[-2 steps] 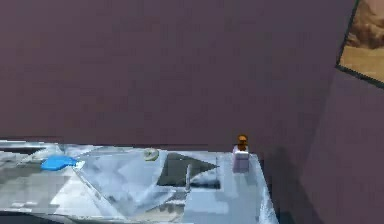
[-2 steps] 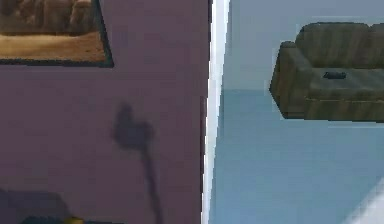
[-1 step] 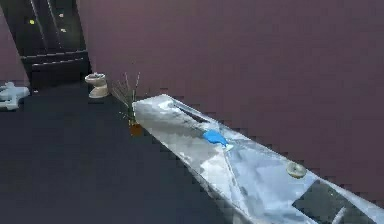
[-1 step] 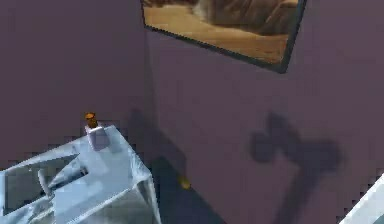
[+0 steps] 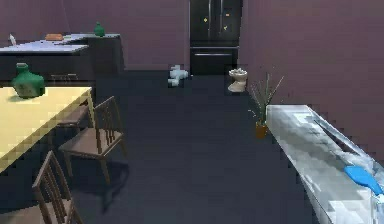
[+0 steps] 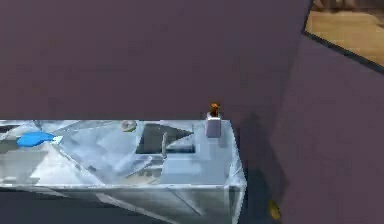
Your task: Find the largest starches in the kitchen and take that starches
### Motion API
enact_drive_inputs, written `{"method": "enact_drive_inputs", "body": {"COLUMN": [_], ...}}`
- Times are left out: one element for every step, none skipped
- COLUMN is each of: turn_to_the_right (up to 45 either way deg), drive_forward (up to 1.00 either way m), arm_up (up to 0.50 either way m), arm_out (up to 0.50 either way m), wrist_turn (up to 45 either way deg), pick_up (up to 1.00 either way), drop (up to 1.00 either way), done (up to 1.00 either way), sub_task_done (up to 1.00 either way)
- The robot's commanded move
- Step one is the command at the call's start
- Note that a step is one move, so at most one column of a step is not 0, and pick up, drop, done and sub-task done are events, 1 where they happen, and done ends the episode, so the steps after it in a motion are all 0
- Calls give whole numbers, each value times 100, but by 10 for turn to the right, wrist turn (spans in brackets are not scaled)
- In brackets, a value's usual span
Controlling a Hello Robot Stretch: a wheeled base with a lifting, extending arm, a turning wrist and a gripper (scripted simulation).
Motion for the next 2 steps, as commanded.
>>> {"method": "enact_drive_inputs", "body": {"turn_to_the_right": [0,0], "drive_forward": [100,100], "arm_up": [0,0], "arm_out": [0,0], "wrist_turn": [0,0], "pick_up": [0,0], "drop": [0,0], "done": [0,0], "sub_task_done": [0,0]}}
